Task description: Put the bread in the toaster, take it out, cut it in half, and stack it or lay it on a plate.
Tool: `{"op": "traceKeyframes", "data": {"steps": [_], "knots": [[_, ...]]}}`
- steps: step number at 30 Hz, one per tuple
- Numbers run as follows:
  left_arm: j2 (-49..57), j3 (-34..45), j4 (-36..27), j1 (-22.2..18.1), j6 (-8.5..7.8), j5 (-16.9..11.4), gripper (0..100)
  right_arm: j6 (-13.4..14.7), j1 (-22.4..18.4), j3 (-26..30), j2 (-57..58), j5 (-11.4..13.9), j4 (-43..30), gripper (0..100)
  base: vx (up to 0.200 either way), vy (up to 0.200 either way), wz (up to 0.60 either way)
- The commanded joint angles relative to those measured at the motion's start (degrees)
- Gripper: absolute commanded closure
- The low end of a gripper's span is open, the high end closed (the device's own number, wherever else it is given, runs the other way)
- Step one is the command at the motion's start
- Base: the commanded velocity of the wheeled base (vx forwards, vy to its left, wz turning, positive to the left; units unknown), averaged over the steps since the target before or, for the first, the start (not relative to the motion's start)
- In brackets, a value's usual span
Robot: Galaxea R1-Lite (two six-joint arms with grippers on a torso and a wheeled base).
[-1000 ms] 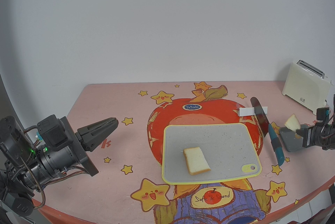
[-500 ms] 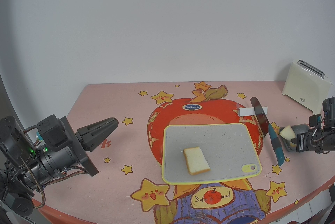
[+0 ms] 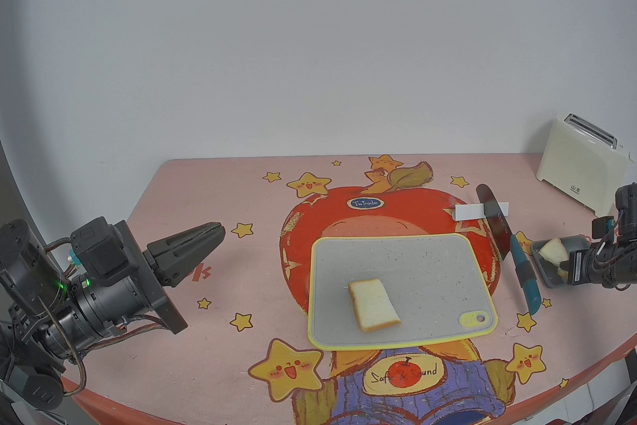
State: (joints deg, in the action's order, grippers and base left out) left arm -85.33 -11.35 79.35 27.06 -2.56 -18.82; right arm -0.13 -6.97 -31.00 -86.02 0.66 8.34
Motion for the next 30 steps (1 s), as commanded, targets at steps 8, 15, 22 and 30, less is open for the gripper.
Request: {"op": "traceKeyframes", "data": {"steps": [8, 15, 22, 30], "knots": [[0.1, 0.0, 0.0, 0.0, 0.01, 0.0, 100, -0.1, -2.5, -0.6, -0.1, 0.0, 0.0, 100, 0.000, 0.000, 0.00], [0.1, 0.0, 0.1, 0.0, 0.01, 0.0, 100, 0.0, -3.2, -1.6, -0.2, 0.1, 0.0, 100, 0.000, 0.000, 0.00], [0.3, -0.1, 0.1, 0.0, 0.01, -0.1, 100, 0.0, -3.0, -1.3, -0.6, 0.0, -0.3, 100, 0.000, 0.000, 0.00], [0.3, -0.1, 0.1, 0.0, 0.01, 0.0, 100, 0.0, -2.5, -1.3, -0.3, 0.2, -0.2, 0, 0.000, 0.000, 0.00]]}}
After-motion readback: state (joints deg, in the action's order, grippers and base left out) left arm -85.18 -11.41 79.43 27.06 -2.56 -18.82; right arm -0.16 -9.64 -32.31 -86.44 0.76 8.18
